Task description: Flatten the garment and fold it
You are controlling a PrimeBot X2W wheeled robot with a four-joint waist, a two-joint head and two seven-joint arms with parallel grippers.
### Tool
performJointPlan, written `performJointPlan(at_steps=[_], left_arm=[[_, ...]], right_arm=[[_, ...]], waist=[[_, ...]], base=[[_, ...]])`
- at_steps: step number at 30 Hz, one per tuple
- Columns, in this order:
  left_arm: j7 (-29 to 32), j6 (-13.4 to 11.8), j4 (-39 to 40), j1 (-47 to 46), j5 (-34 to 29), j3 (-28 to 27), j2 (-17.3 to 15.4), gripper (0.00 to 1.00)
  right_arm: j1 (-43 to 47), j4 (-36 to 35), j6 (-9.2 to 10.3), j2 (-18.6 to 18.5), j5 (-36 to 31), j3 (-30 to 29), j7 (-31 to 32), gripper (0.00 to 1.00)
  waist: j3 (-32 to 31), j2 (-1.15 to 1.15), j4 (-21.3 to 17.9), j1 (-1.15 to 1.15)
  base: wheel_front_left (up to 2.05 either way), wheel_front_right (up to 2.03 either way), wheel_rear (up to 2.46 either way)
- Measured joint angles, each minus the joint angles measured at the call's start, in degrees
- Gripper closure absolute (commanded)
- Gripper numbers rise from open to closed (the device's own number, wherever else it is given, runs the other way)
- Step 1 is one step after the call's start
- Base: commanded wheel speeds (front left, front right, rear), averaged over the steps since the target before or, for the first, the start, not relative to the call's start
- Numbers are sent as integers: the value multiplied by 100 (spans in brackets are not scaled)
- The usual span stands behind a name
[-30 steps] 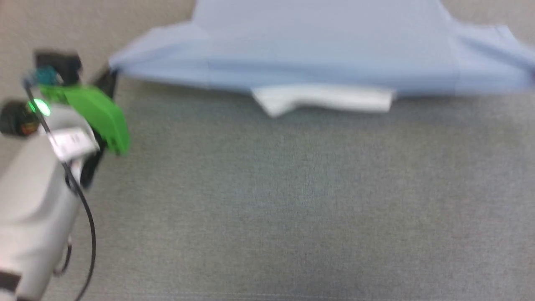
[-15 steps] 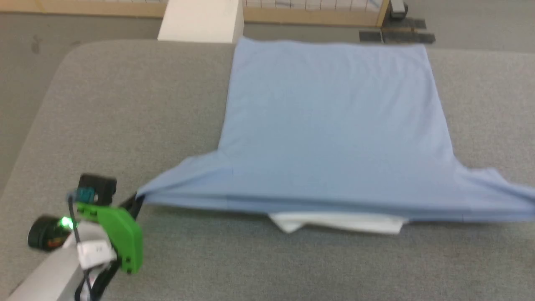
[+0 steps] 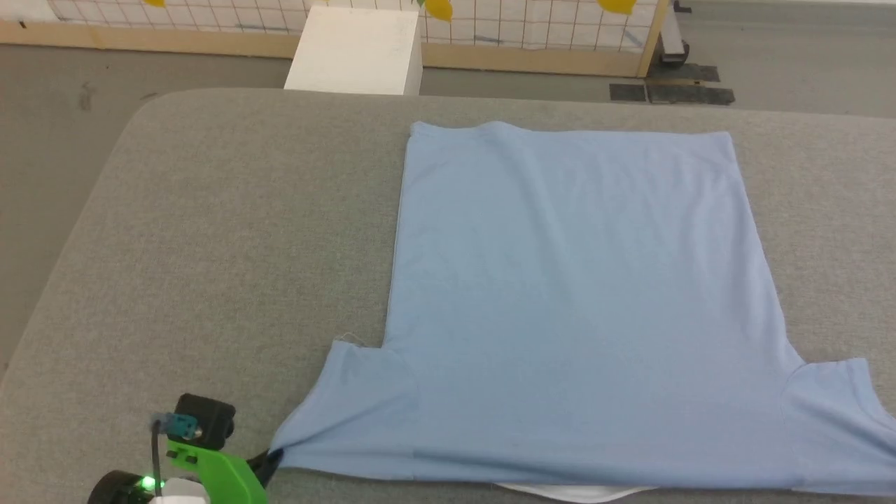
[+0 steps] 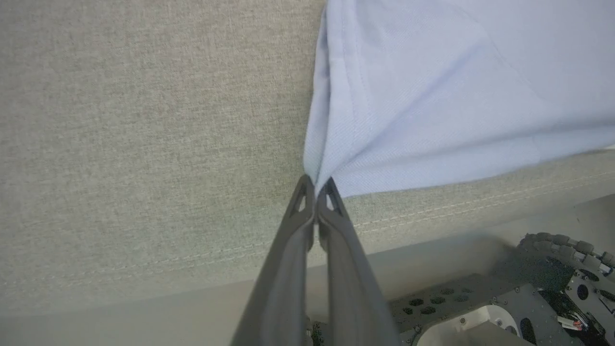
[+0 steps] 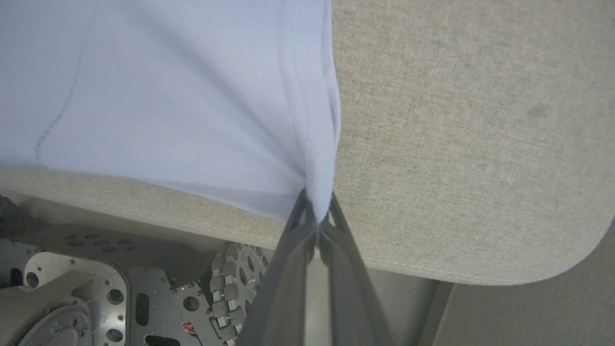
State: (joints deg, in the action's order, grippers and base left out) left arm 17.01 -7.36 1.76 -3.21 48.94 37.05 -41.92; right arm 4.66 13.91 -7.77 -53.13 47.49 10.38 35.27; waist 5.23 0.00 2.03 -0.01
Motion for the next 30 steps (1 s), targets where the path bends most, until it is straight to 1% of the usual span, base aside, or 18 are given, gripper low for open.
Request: performJointPlan(at_steps=[1,2,5,10,14,17,21,25,30], left_arm=[[4,-31,49,-4,0,3,21,100],[4,-57,101,-13,-1,-1,56,100],[27,-104,300,-51,-33,22,100,100],[159,-163,800,-187,-105,38,91,100],[268,-281,1358,-313,-168,30,60,100],[353,-368,1775,-353,-236,42,40,100],[437,-530,2262,-365,-290,30,48,100],[442,-542,2643,-417,-378,46,52,100],[449,-542,3017,-688,-469,80,162,100]], right_arm=[[49,-71,3,89,-163,-134,30,3],[75,-137,11,191,-304,-304,63,0],[103,-469,18,399,-514,-733,232,0],[-10,-1196,19,716,-576,-1354,628,0],[-600,-1739,19,854,-772,-1588,900,0],[-1209,-1919,19,876,-860,-1580,1166,0],[-2270,-1781,19,858,-1009,-1483,1525,0],[-3342,-1300,19,831,-1240,-1397,1970,0],[-4526,-657,19,553,-1626,-1495,2430,0]], waist=[[28,0,15,0],[59,0,34,0],[146,0,103,0],[352,0,237,0],[587,0,378,0],[810,0,490,0],[1181,0,652,0],[1591,0,834,1],[2121,0,1114,1]], base=[[0,0,0],[0,0,0],[0,0,0],[0,0,0],[0,0,0],[0,0,0],[0,0,0],[0,0,0],[0,0,0]])
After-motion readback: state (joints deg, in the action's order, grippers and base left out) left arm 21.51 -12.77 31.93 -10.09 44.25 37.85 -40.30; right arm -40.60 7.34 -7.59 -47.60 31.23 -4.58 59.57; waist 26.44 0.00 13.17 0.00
